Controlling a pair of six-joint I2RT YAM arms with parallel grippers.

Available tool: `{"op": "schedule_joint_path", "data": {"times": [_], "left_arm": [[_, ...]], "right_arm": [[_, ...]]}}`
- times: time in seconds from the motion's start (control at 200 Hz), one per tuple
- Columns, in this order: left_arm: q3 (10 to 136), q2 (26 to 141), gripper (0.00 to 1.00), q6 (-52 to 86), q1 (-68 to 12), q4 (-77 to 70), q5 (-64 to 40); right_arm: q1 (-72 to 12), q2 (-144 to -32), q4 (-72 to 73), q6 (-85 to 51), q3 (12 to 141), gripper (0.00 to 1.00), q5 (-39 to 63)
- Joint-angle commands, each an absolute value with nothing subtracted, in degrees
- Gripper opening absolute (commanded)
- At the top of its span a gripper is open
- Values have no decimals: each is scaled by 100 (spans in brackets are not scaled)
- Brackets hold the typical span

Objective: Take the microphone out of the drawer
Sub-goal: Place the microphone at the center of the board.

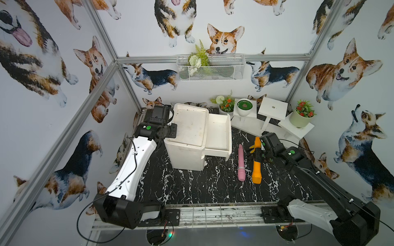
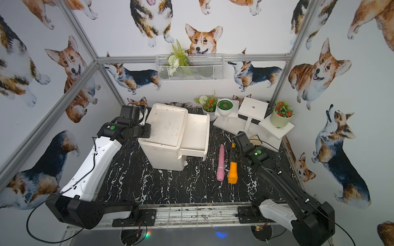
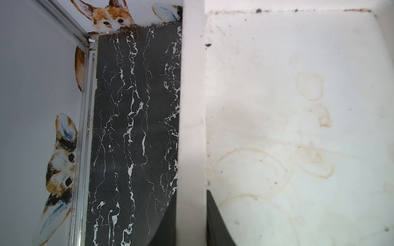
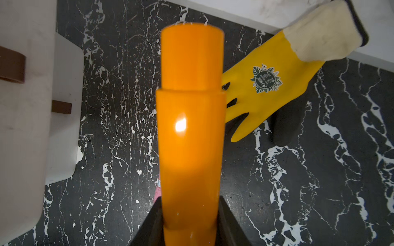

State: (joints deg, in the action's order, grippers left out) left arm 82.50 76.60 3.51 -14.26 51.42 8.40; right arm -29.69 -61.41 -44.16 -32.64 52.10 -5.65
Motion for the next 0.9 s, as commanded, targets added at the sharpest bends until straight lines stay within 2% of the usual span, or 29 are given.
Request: {"op": "schedule_joint_path", "data": {"times": [0.0, 0.175, 0.335, 0.896], "left_arm": [[8205, 7664, 25, 246, -1385, 4887, 987], [8200, 7682, 36, 196, -1339, 4834, 984], [8158, 7634, 41, 193, -1327, 4799, 984], [8029, 7427, 45, 198, -1292, 4754, 984]], "right_arm": [[-2915, -6336, -4083, -3114, 5160, 15, -242], [-2880, -6856, -3859, -3033, 5165, 15, 4], [-2805, -7231, -3740, -2996, 5225, 15, 112], [-2472, -8366, -3618, -2756, 5521, 17, 281]]}}
